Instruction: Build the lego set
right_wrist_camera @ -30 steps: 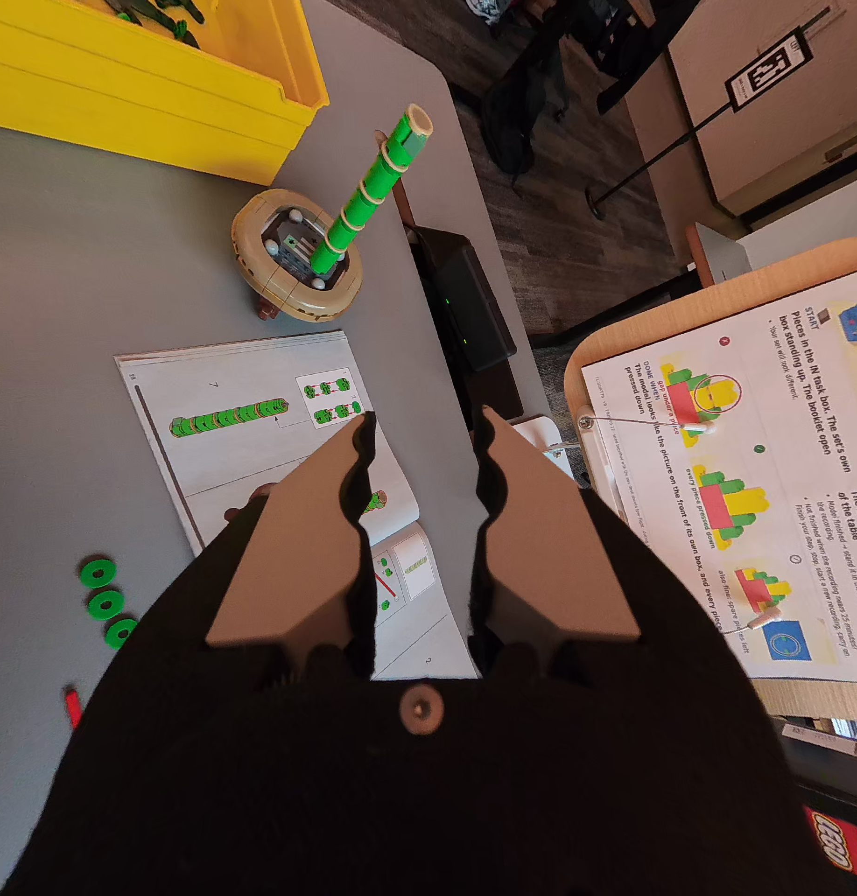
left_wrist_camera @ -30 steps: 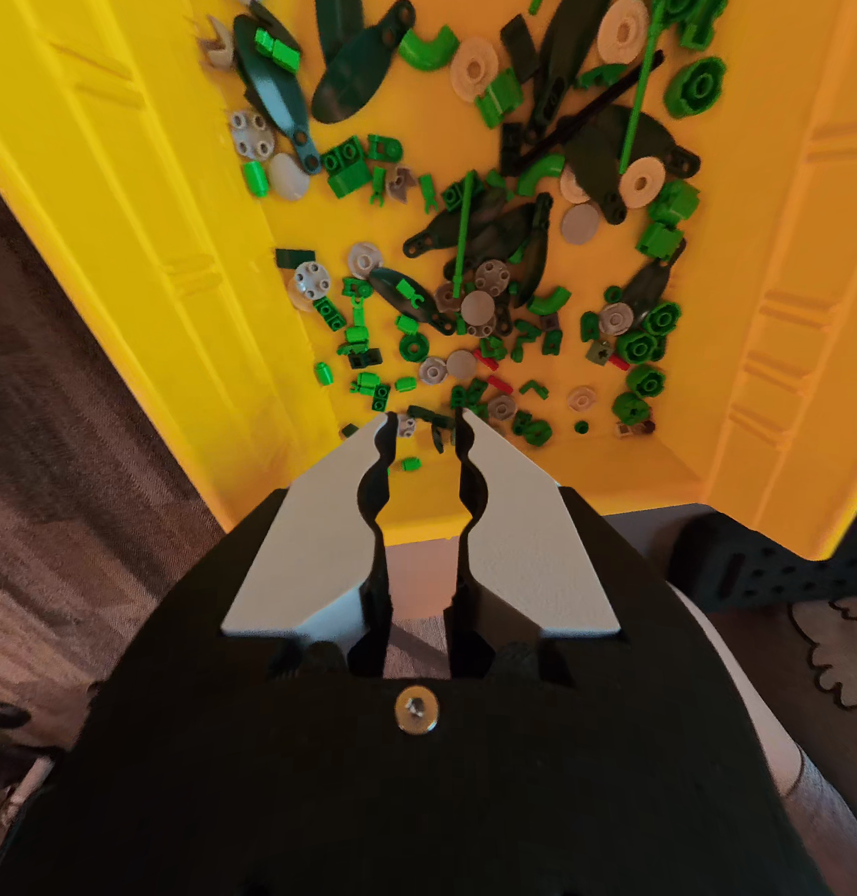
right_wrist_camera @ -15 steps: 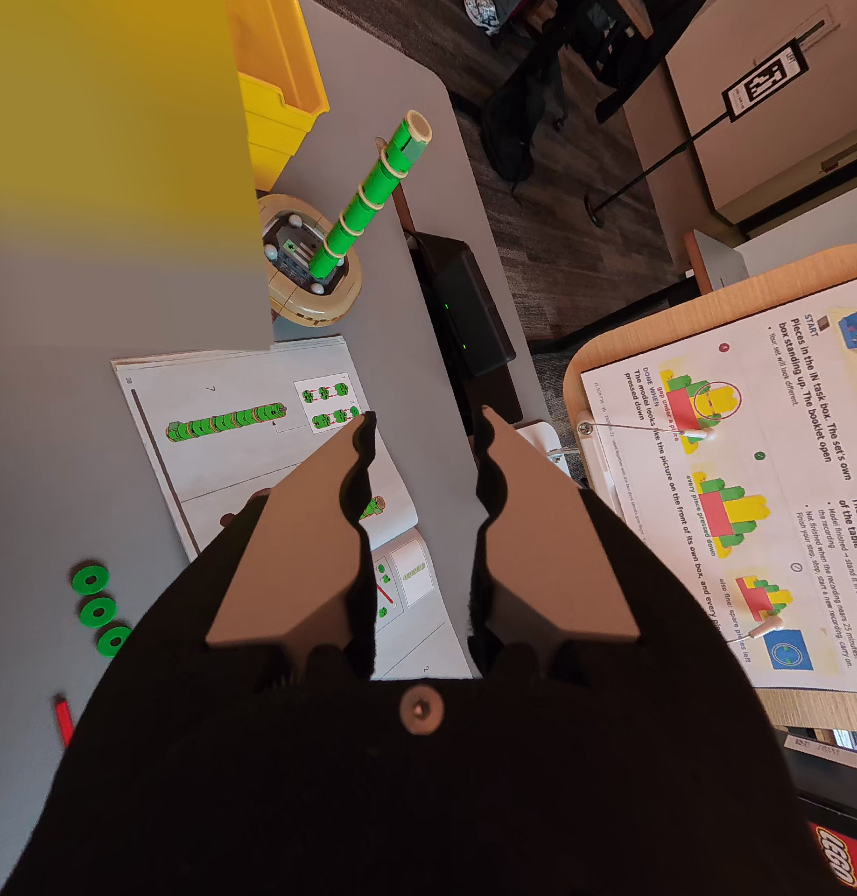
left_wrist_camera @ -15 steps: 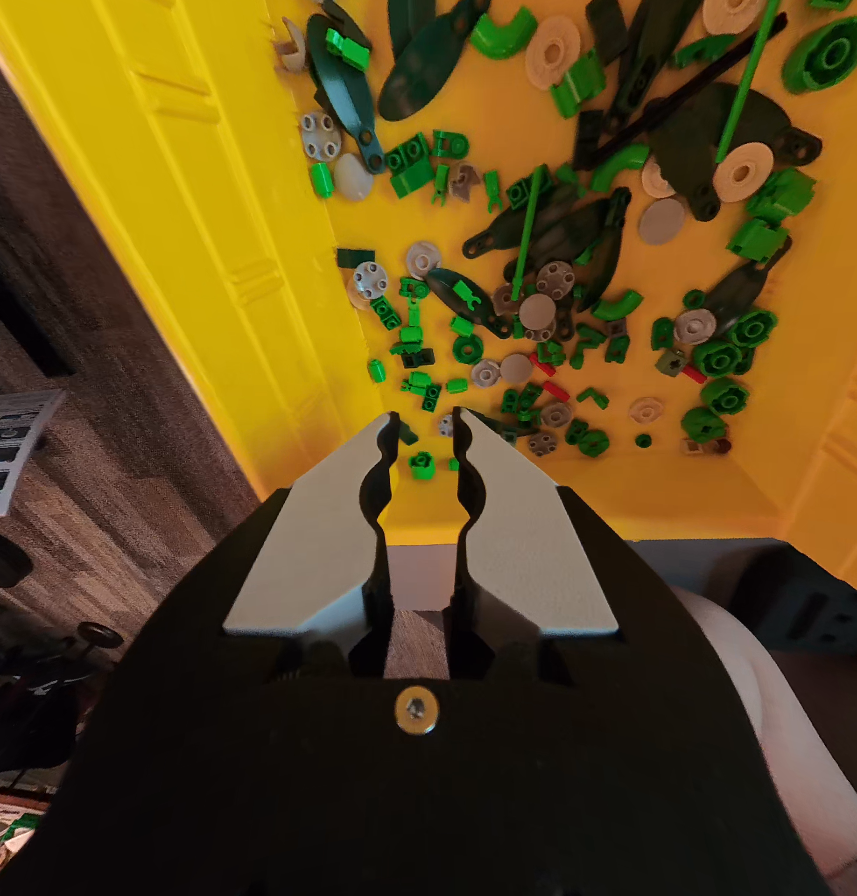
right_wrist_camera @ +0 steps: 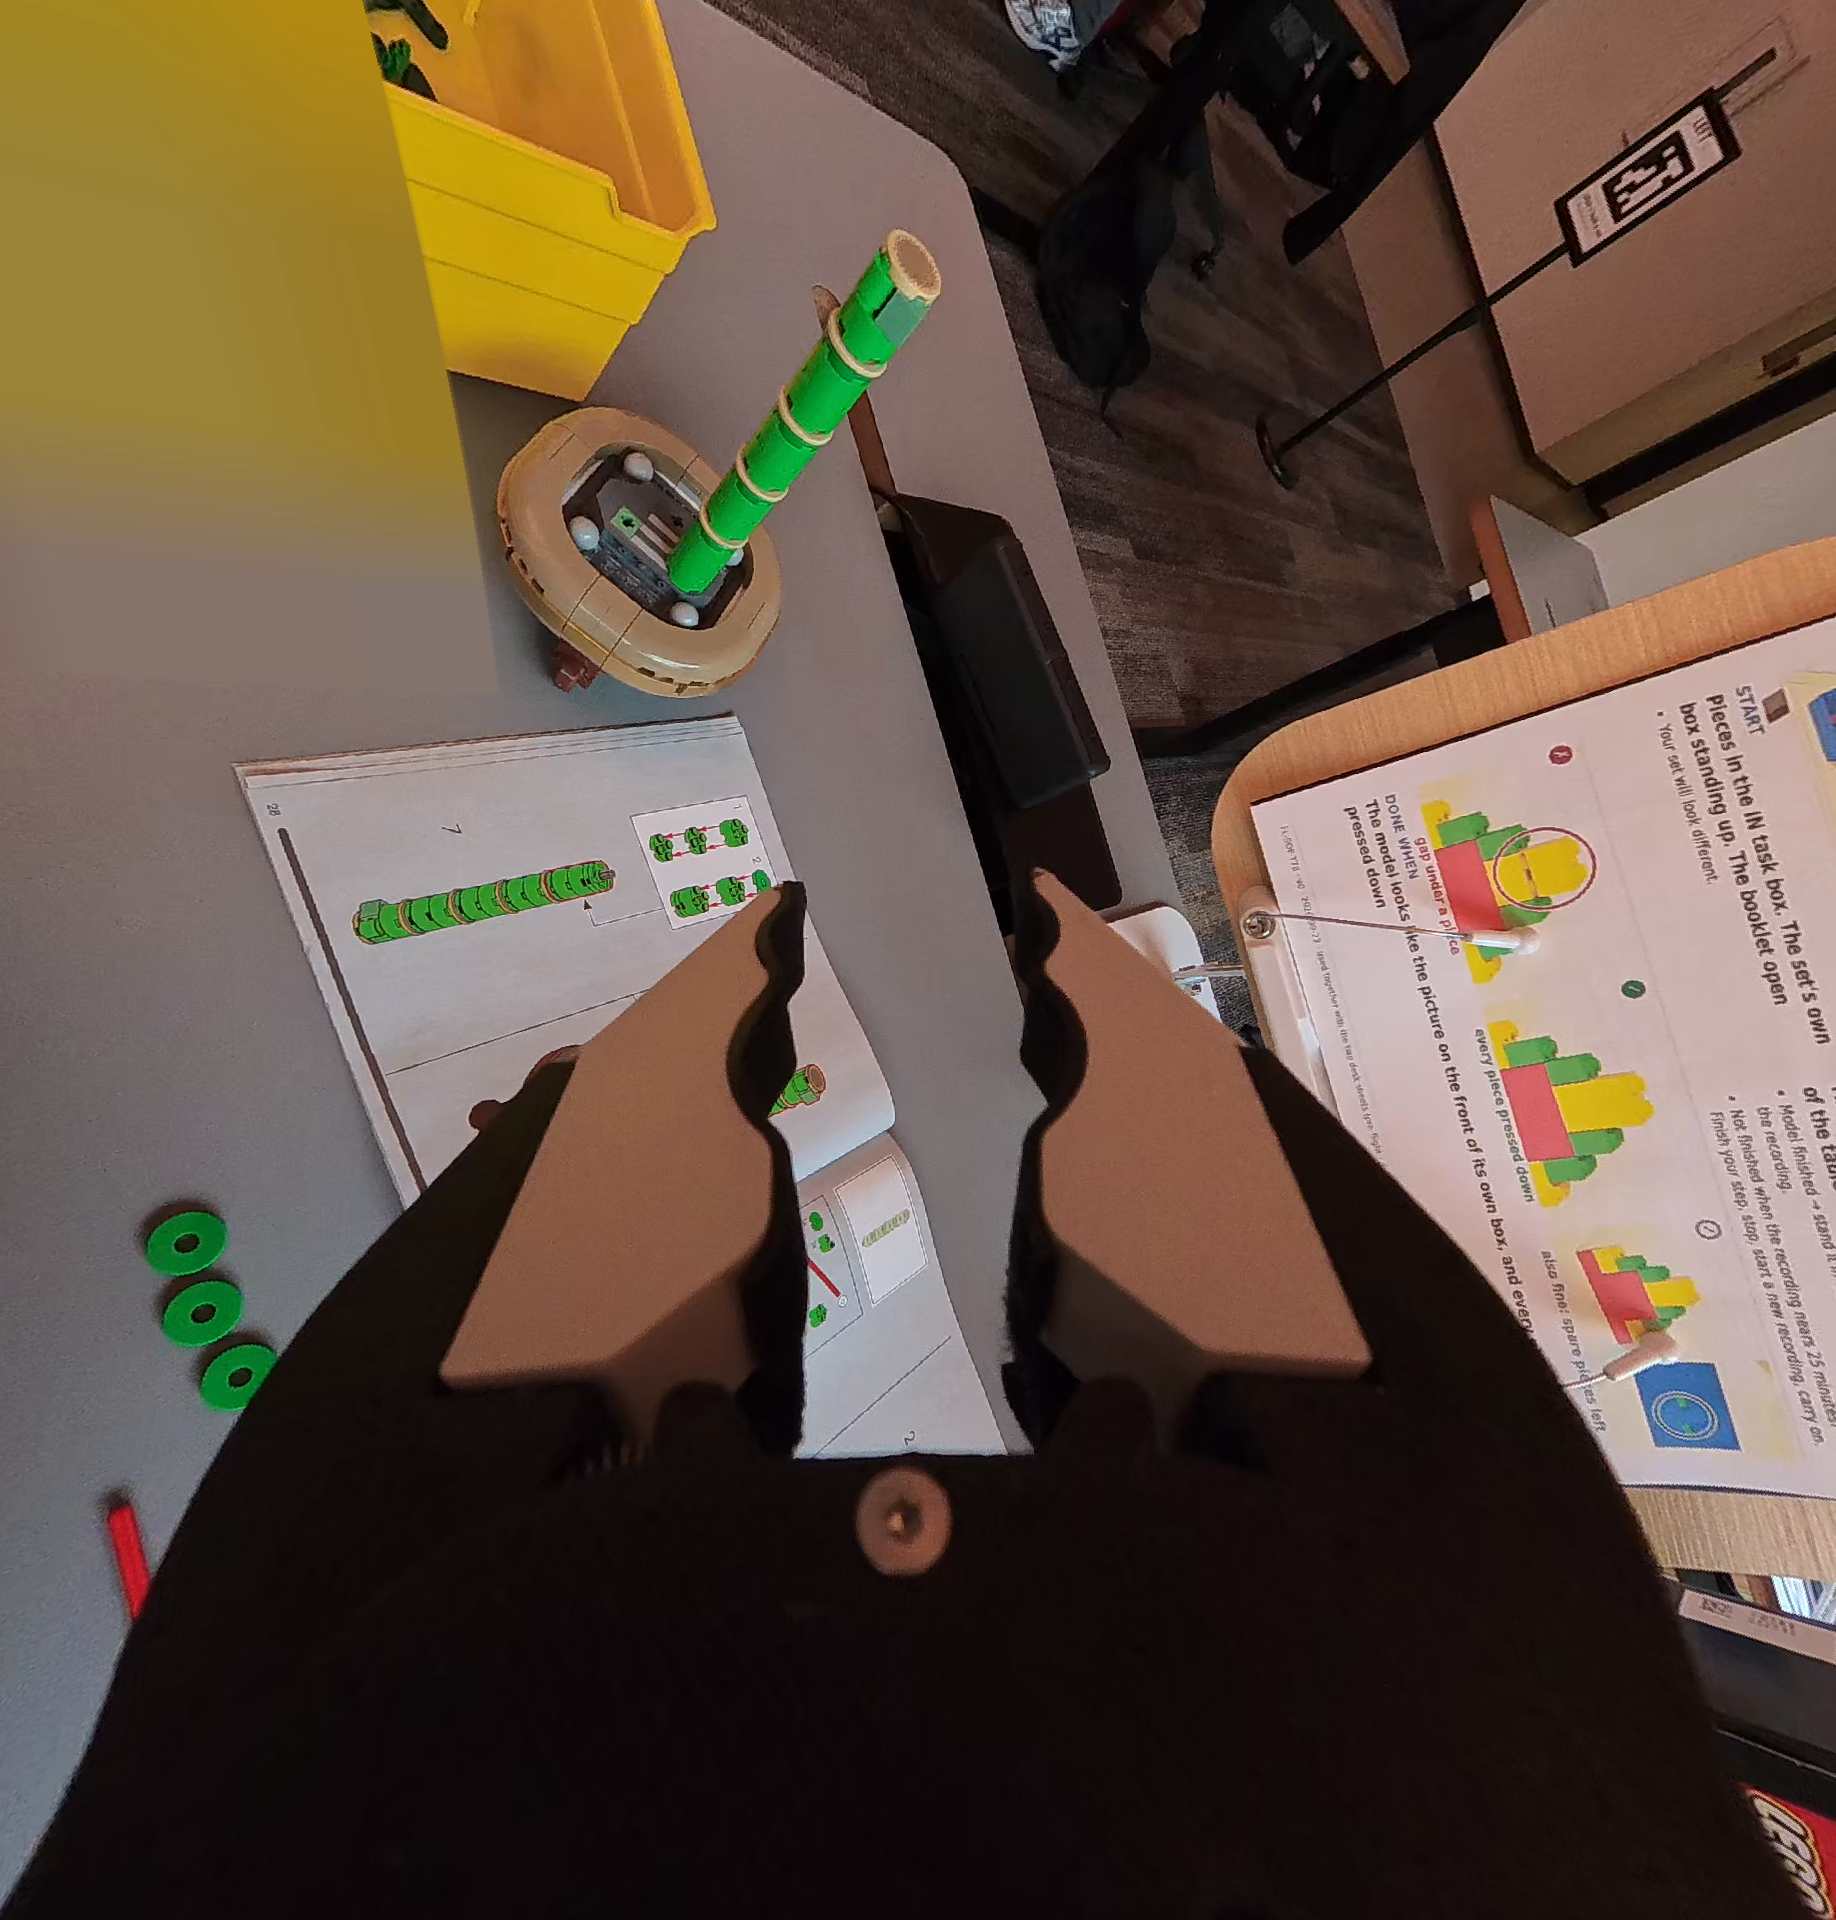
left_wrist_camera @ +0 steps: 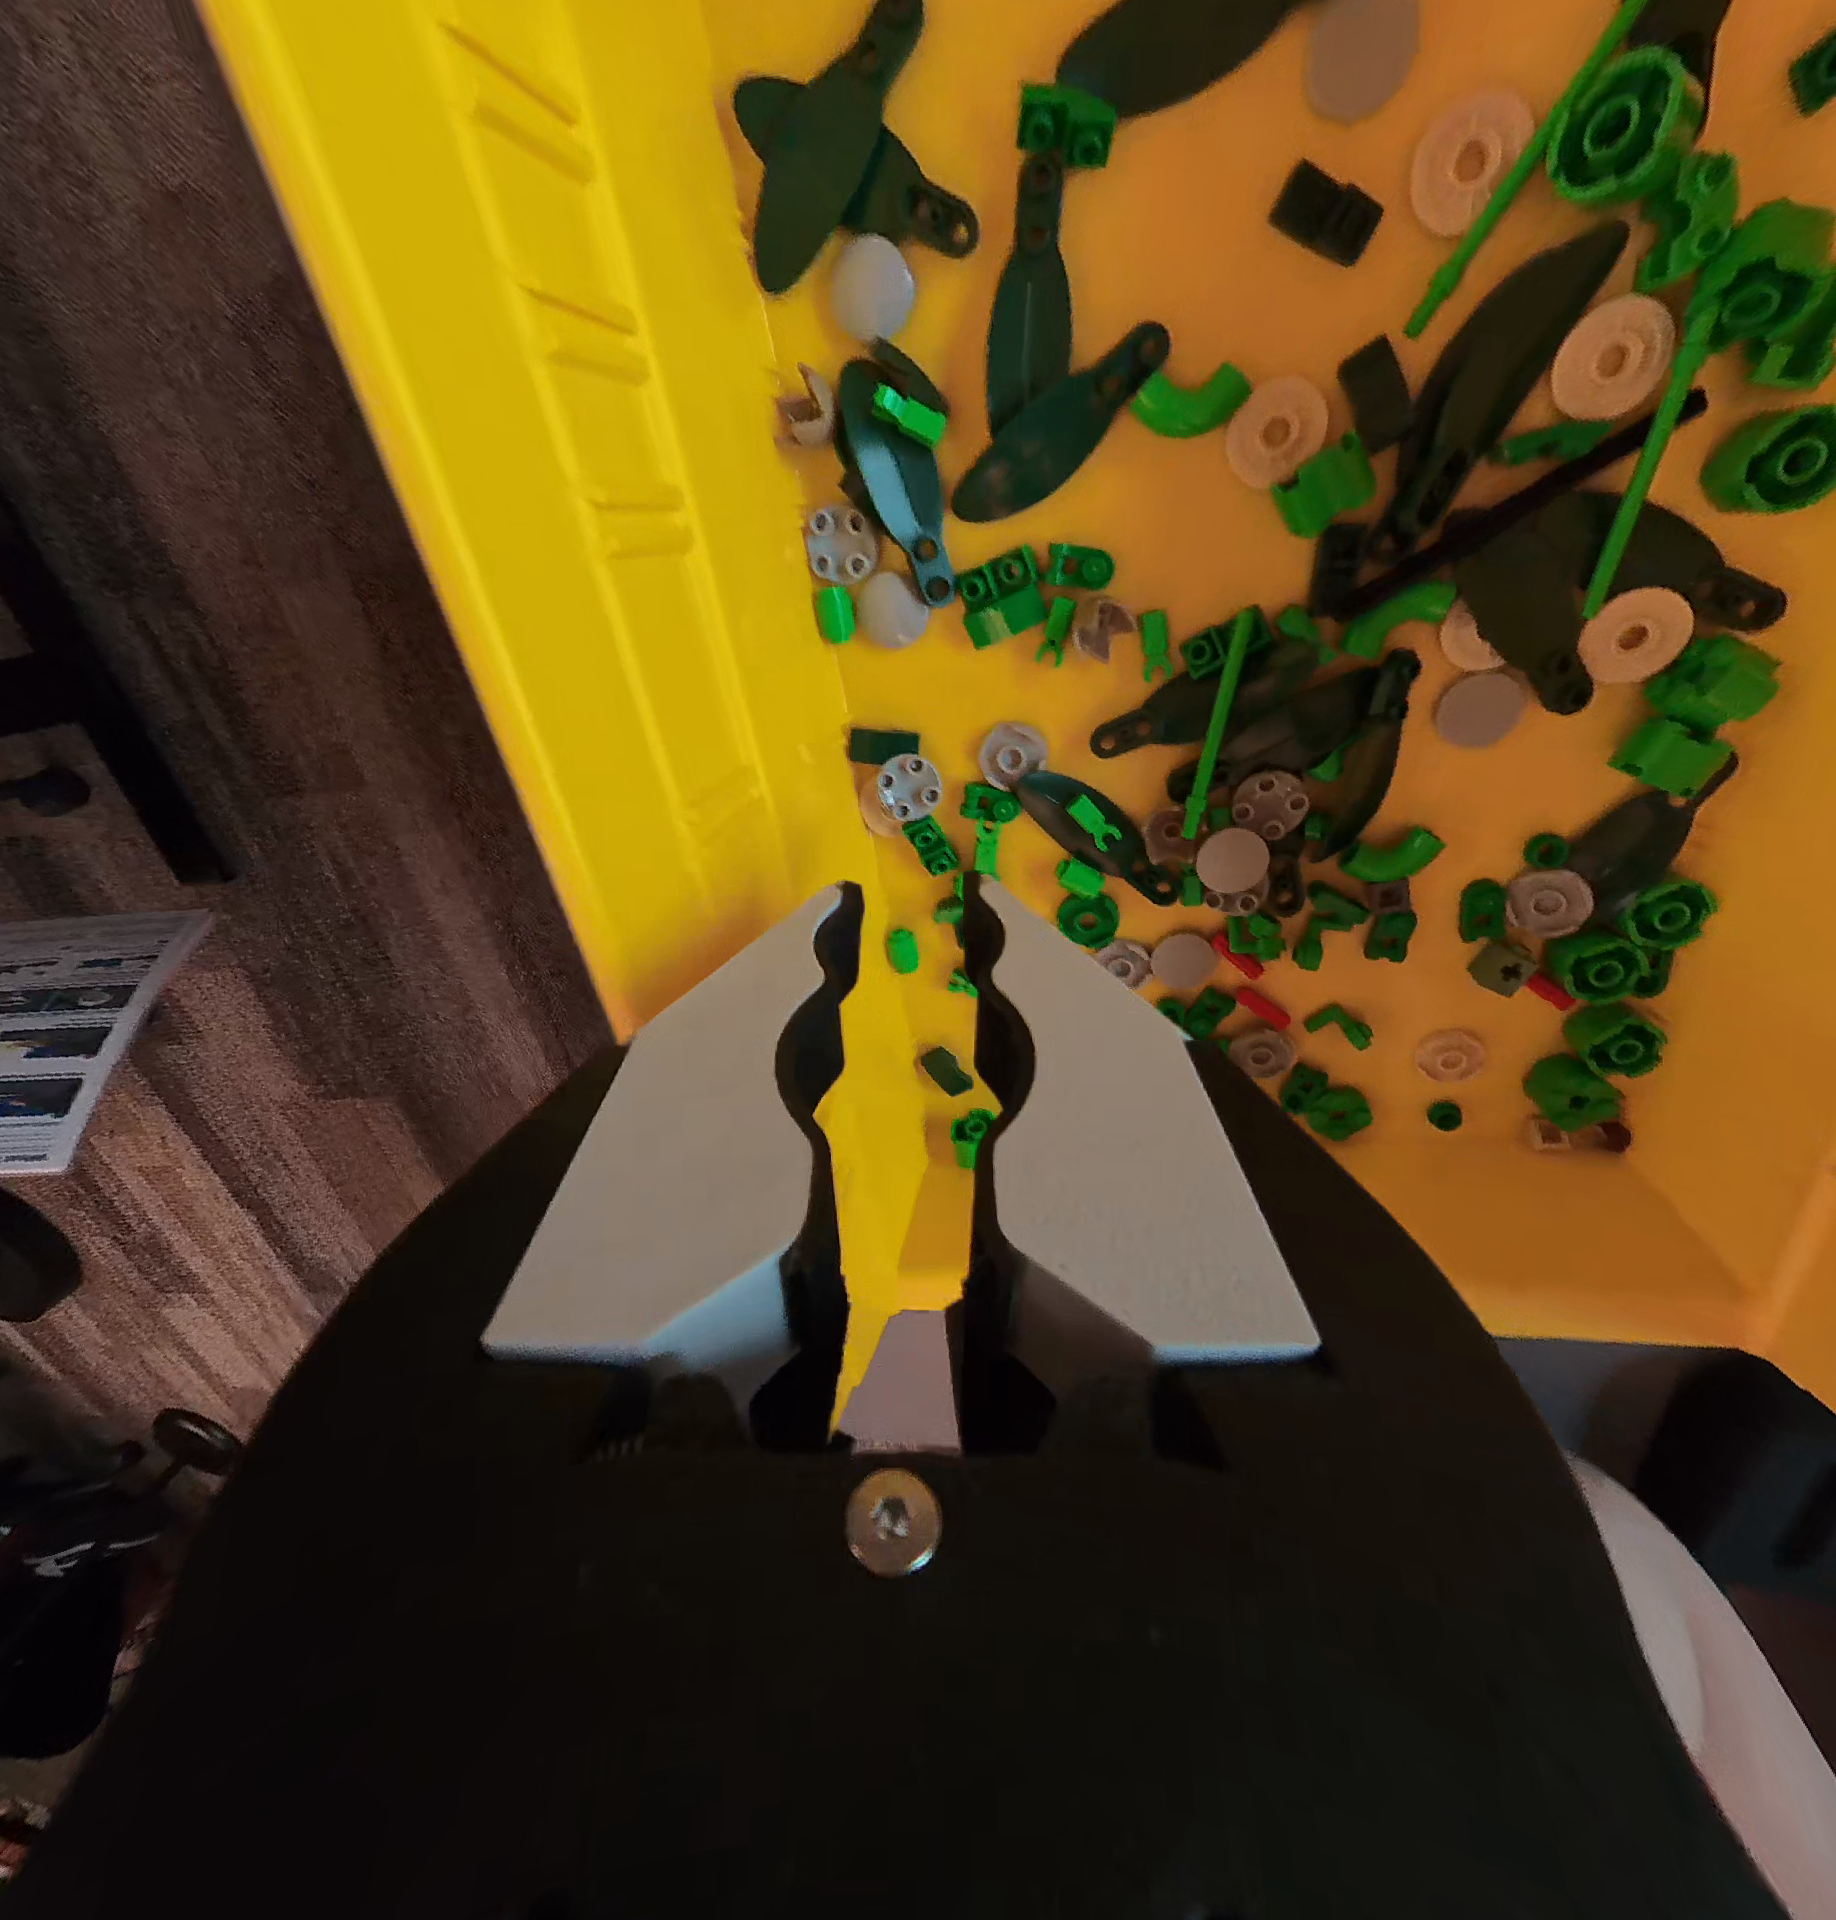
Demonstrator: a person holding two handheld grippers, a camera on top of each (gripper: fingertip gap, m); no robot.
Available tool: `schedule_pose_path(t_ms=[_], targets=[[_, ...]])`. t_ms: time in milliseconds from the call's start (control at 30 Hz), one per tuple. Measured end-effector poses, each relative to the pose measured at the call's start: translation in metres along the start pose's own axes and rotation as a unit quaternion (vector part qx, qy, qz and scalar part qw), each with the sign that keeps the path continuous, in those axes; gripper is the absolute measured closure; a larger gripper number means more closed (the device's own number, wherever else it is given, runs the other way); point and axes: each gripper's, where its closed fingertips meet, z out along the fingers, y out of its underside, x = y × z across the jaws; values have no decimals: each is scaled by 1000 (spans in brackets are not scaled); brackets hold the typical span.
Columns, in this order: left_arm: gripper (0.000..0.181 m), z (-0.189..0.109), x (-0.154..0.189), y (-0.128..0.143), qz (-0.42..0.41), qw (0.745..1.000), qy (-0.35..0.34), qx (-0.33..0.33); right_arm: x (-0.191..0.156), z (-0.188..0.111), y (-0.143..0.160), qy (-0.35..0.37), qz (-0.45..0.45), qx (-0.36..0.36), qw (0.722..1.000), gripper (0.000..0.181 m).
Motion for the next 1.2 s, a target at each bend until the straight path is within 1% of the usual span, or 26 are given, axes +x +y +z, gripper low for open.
schedule_pose_path(t_ms=[67,233,433,700,833,1000,1100,1200], targets=[[166,-3,-7,-8,-9,1000,-13,22,0,0,0,1,-1,0,1000,141],[166,-8,-9,-23,-25,998,-4,62,-1,0,-2,0,-3,2,1000,141],[166,-8,-4,-29,-8,998,-4,67,0,-1,-1,1,-4,1,1000,141],[167,-11,-4,-28,-9,998,-3,69,-2,-3,-4,3,-8,3,1000,141],[166,-16,17,-36,18,995,45,93,-5,-4,-10,0,-13,10,1000,141],[167,-25,45,-47,73,986,86,119,-12,-1,-11,-4,-30,1,1000,141],[167,-29,56,-51,91,982,101,128,-16,0,-12,-7,-39,0,999,141],[167,-31,58,-50,98,981,102,131,-16,0,-13,-9,-39,3,999,141]])
